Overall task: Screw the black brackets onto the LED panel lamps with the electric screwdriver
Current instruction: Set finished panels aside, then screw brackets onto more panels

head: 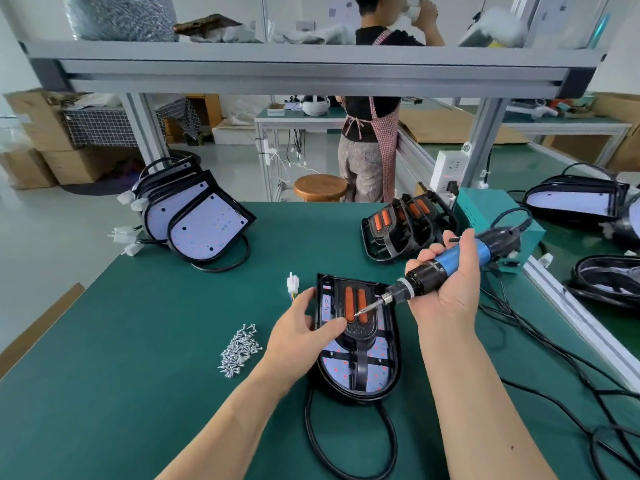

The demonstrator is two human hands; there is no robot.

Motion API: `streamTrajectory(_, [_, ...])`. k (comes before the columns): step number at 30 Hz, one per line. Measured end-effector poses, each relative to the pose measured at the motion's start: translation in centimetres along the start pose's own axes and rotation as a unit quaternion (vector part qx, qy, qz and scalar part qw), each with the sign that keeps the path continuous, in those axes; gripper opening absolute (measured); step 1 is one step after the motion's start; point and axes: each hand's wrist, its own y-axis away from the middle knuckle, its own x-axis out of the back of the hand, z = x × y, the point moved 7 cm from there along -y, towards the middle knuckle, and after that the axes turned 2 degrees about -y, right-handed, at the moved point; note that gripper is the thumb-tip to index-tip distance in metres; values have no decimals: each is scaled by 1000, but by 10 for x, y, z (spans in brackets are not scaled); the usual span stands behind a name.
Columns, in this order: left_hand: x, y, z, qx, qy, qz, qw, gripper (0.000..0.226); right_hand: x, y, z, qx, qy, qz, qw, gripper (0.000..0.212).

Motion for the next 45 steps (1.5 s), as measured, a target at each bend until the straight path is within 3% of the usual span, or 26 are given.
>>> streamTrajectory(7, [-1, -2, 0, -64, 7, -8, 998, 46, -71, -13, 12, 111, 166, -41, 979, 22])
streamTrajectory(12, [-1, -4, 0, -72, 15, -3, 997, 43, -93, -24, 30, 144, 223, -74, 961, 21])
streamTrajectory(29, [1, -4, 2, -66, -15, 8, 998, 40, -100, -24, 55, 130, 275, -123, 945, 16])
streamTrajectory(39, [1, -4, 5, -52, -24, -3, 998, 39, -121, -3, 62, 147, 323, -241, 903, 21])
streamTrajectory(45, [1, -4, 3, -37, -33, 8, 999, 41, -120, -1, 64, 151, 334, -232, 901, 18])
